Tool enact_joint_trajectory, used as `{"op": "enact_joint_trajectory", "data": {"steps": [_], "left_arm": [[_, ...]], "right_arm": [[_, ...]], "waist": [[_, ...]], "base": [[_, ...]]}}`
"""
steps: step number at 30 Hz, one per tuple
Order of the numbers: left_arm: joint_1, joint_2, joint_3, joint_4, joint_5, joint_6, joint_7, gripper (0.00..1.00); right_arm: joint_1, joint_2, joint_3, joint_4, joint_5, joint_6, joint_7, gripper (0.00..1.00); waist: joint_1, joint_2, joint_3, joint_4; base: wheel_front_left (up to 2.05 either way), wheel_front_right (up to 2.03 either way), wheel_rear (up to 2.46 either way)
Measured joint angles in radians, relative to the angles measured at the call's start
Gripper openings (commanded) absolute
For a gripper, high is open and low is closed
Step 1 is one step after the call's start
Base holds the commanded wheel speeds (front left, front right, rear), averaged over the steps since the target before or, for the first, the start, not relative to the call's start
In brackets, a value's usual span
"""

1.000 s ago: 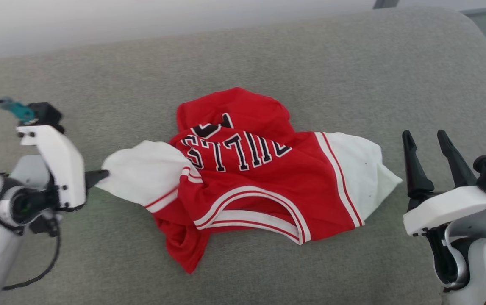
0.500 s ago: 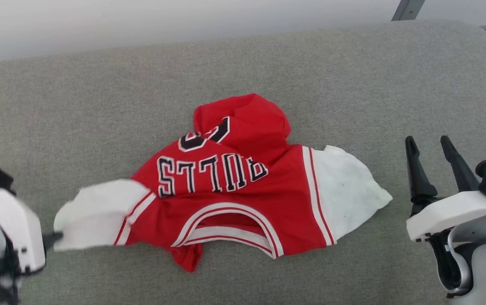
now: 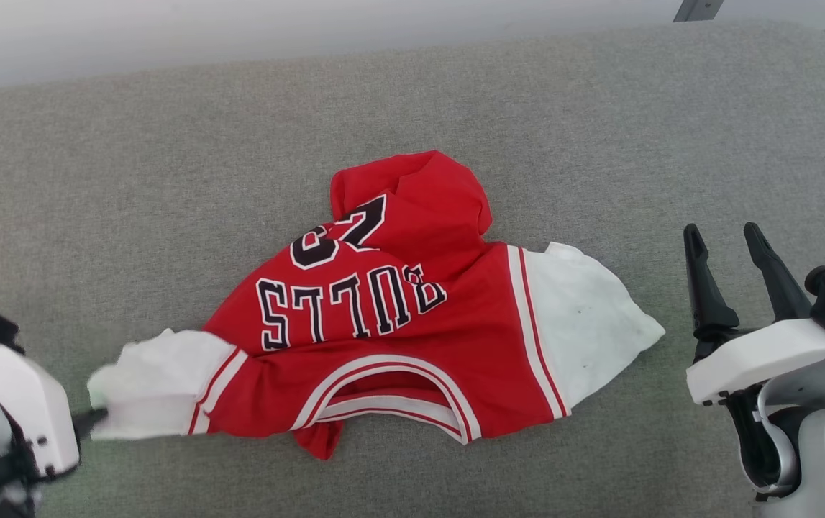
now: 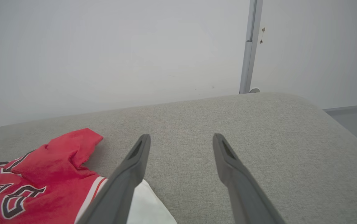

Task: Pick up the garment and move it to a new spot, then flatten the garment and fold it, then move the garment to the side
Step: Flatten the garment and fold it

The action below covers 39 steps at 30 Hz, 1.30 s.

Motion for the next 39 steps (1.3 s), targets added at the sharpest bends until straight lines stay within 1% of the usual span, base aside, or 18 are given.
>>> {"op": "enact_joint_trajectory", "data": {"steps": [4, 8, 9, 12, 15, 19, 25, 28, 33, 35, 36, 37, 38, 39], "left_arm": [[-0.045, 0.035, 0.011, -0.050, 0.009, 0.015, 0.025, 1.00], [-0.090, 0.076, 0.009, -0.131, 0.034, 0.047, 0.079, 1.00], [-0.105, 0.079, 0.010, -0.152, 0.034, 0.054, 0.091, 1.00], [-0.151, 0.067, -0.001, -0.218, 0.028, 0.068, 0.136, 1.00], [-0.193, 0.061, -0.041, -0.259, 0.044, 0.080, 0.193, 1.00], [-0.246, 0.015, -0.102, -0.284, 0.044, 0.090, 0.272, 1.00], [-0.297, -0.031, -0.186, -0.252, 0.063, 0.098, 0.364, 1.00], [-0.305, -0.030, -0.234, -0.218, 0.111, 0.099, 0.391, 1.00], [-0.304, -0.030, -0.284, -0.130, 0.162, 0.094, 0.395, 1.00], [-0.304, -0.037, -0.294, -0.088, 0.175, 0.084, 0.383, 1.00], [-0.304, -0.041, -0.301, -0.071, 0.174, 0.069, 0.383, 1.00], [-0.305, -0.054, -0.298, -0.049, 0.164, 0.062, 0.382, 0.47], [-0.307, -0.070, -0.292, -0.034, 0.151, 0.057, 0.377, 0.00], [-0.309, -0.083, -0.285, -0.023, 0.142, 0.043, 0.366, 0.00]], "right_arm": [[-0.002, 0.000, 0.005, -0.001, 0.000, 0.000, 0.000, 1.00], [-0.004, 0.000, 0.009, -0.006, 0.000, 0.000, -0.003, 1.00], [-0.005, 0.000, 0.009, -0.006, -0.001, 0.000, -0.006, 1.00], [-0.010, 0.000, 0.013, -0.003, -0.004, 0.000, -0.011, 1.00], [-0.015, 0.000, 0.022, 0.004, -0.005, 0.000, -0.015, 1.00], [-0.021, 0.000, 0.035, 0.015, -0.005, 0.000, -0.020, 1.00], [-0.023, 0.000, 0.052, 0.023, -0.005, 0.000, -0.024, 1.00], [-0.023, 0.000, 0.053, 0.026, -0.005, 0.000, -0.025, 1.00], [-0.021, 0.000, 0.052, 0.028, -0.005, 0.000, -0.026, 1.00], [-0.021, 0.000, 0.053, 0.029, -0.006, 0.000, -0.026, 1.00], [-0.021, 0.000, 0.052, 0.029, -0.006, 0.000, -0.026, 1.00], [-0.021, 0.000, 0.052, 0.029, -0.006, 0.000, -0.026, 1.00], [-0.021, 0.000, 0.052, 0.029, -0.006, 0.000, -0.028, 1.00], [-0.021, 0.000, 0.052, 0.029, -0.006, 0.000, -0.028, 1.00]], "waist": [[0.0000, 0.0000, 0.000, 0.002], [0.0000, 0.0000, -0.003, 0.002], [0.0000, 0.0000, -0.004, 0.002], [0.0000, 0.0000, -0.010, 0.000], [0.0000, 0.0000, -0.018, -0.005], [0.0000, 0.0000, -0.028, -0.016], [0.0000, 0.0000, -0.040, -0.035], [0.0000, 0.0000, -0.040, -0.044], [0.0000, 0.0000, -0.039, -0.053], [0.0000, 0.0000, -0.037, -0.054], [0.0000, 0.0000, -0.036, -0.054], [0.0000, 0.0000, -0.035, -0.053], [0.0000, 0.0000, -0.033, -0.052], [0.0000, 0.0000, -0.032, -0.052]], "base": [[0.00, 0.00, 0.00], [0.00, 0.00, 0.00], [0.00, 0.00, 0.00], [0.00, 0.00, 0.00], [0.00, 0.00, 0.00], [0.00, 0.00, 0.00], [0.00, 0.00, 0.00], [0.00, 0.00, 0.00], [0.00, 0.00, 0.00], [0.00, 0.00, 0.00], [0.00, 0.00, 0.00], [0.00, 0.00, 0.00], [0.00, 0.00, 0.00], [0.00, 0.00, 0.00]]}}
